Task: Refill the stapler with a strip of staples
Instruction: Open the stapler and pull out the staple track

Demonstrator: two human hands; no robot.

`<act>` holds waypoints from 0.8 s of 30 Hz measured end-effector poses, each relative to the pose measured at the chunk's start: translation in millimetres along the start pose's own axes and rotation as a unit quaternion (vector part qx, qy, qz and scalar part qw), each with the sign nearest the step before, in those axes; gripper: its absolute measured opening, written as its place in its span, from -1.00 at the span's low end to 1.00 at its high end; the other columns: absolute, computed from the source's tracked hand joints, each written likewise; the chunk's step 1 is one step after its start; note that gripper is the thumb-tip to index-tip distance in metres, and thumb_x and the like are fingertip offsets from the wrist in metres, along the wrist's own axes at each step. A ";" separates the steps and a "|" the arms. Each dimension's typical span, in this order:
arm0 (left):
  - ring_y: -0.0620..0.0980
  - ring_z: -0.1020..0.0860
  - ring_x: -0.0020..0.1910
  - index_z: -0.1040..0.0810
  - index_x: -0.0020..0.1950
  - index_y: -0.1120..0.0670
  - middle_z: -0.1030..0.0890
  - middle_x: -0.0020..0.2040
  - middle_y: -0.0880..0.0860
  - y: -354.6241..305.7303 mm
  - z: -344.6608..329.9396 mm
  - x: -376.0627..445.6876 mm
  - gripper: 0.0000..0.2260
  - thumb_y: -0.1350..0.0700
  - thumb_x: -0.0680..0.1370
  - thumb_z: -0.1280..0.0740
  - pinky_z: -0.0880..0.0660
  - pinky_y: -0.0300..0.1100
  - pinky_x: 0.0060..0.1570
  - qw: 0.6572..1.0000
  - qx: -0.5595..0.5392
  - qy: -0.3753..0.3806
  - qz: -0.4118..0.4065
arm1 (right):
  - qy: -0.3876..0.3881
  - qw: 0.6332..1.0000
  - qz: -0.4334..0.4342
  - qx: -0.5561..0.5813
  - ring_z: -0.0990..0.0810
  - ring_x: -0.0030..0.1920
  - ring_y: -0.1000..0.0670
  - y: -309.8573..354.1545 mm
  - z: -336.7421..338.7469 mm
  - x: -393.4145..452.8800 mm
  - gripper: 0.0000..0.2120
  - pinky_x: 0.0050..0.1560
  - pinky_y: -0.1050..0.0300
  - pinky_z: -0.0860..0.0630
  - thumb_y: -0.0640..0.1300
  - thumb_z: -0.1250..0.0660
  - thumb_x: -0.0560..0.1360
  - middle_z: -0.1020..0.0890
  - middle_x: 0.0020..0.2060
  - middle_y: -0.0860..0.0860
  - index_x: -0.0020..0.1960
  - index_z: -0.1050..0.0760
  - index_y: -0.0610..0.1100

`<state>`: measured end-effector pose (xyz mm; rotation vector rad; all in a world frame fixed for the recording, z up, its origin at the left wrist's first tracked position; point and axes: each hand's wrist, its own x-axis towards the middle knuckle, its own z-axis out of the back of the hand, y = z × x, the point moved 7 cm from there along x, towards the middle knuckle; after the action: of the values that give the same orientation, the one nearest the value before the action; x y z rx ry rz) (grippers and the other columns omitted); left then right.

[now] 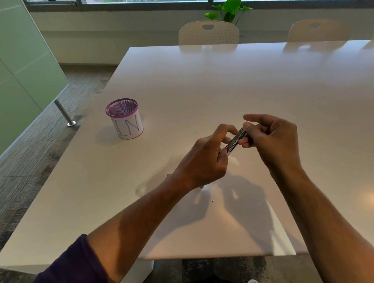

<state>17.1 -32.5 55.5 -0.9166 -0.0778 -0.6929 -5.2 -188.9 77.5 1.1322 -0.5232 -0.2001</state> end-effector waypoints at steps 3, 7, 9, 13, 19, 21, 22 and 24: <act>-0.01 -0.66 -0.18 -0.38 0.36 -0.04 -0.63 0.12 0.05 -1.9 -0.7 -1.0 -0.64 0.27 0.61 -0.24 -0.64 0.00 -0.17 1.000 -0.002 -0.012 -0.028 | -0.005 1.000 0.005 -0.005 -0.75 -0.28 0.04 1.8 0.2 0.1 -0.75 -0.03 -0.05 -0.73 -0.18 -0.42 0.57 -0.75 -0.22 -0.07 0.23 -0.65 -0.14; -0.09 -0.62 -0.14 -0.42 0.41 0.00 -0.62 0.17 0.05 -2.5 -0.8 -1.8 -0.63 0.25 0.62 -0.25 -0.63 -0.20 -0.13 0.999 -0.007 -0.028 -0.040 | -0.012 1.000 0.006 -0.011 -0.75 -0.28 0.03 1.8 -0.3 -1.1 -0.75 -0.02 -0.06 -0.72 -0.17 -0.42 0.57 -0.75 -0.23 -0.07 0.24 -0.65 -0.14; -0.20 -0.57 -0.08 -0.44 0.44 0.03 -0.62 0.20 0.06 -2.9 -0.9 -1.6 -0.63 0.24 0.63 -0.27 -0.55 -0.43 -0.12 0.999 -0.025 -0.032 -0.036 | -0.016 1.000 0.012 -0.021 -0.75 -0.28 0.04 2.4 -0.7 -1.5 -0.75 -0.01 -0.05 -0.72 -0.16 -0.42 0.57 -0.74 -0.22 -0.07 0.24 -0.65 -0.14; -0.27 -0.56 -0.04 -0.46 0.45 0.04 -0.56 0.18 -0.06 -4.5 -0.7 -1.5 -0.62 0.23 0.64 -0.29 -0.47 -0.52 -0.09 0.997 -0.055 -0.043 -0.034 | -0.022 0.999 0.022 -0.027 -0.74 -0.28 0.06 3.9 -0.3 -1.2 -0.75 0.00 -0.02 -0.72 -0.15 -0.41 0.58 -0.74 -0.22 -0.06 0.24 -0.65 -0.12; -0.20 -0.59 -0.07 -0.49 0.43 0.03 -0.53 0.12 -0.14 -2.9 -1.1 -1.6 -0.62 0.29 0.62 -0.30 -0.51 -0.48 -0.10 0.995 -0.090 -0.048 -0.015 | -0.027 0.999 0.029 -0.025 -0.73 -0.29 0.10 3.9 -1.5 -2.2 -0.73 -0.05 0.12 -0.72 -0.17 -0.41 0.58 -0.73 -0.23 -0.05 0.27 -0.63 -0.12; -0.15 -0.61 -0.09 -0.50 0.42 0.04 -0.55 0.12 -0.12 -0.8 -2.2 -0.8 -0.62 0.30 0.62 -0.31 -0.53 -0.46 -0.12 0.993 -0.107 -0.053 0.001 | -0.030 0.999 0.035 -0.025 -0.73 -0.28 0.07 3.9 -2.8 -3.6 -0.71 -0.06 0.13 -0.71 -0.17 -0.41 0.58 -0.73 -0.23 -0.06 0.29 -0.61 -0.11; -0.11 -0.62 -0.09 -0.50 0.42 0.05 -0.57 0.13 -0.09 -0.2 -2.9 -1.1 -0.62 0.31 0.62 -0.31 -0.53 -0.46 -0.14 0.992 -0.111 -0.058 0.006 | -0.032 0.999 0.037 -0.023 -0.73 -0.27 0.04 3.4 -3.2 -3.9 -0.71 -0.05 0.11 -0.72 -0.17 -0.41 0.58 -0.72 -0.23 -0.07 0.30 -0.61 -0.11; -0.07 -0.61 -0.09 -0.49 0.44 0.07 -0.61 0.20 0.02 -0.6 -4.3 -2.0 -0.60 0.32 0.62 -0.31 -0.52 -0.48 -0.14 0.992 -0.102 -0.070 0.003 | -0.031 0.999 0.041 -0.019 -0.74 -0.24 0.01 3.1 -3.9 -4.0 -0.70 -0.03 0.07 -0.72 -0.17 -0.40 0.58 -0.72 -0.22 -0.08 0.31 -0.60 -0.10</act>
<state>14.2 -34.9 52.5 -1.1623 -0.1308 -0.6381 -7.1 -182.8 77.8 1.0681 -0.6171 -0.1742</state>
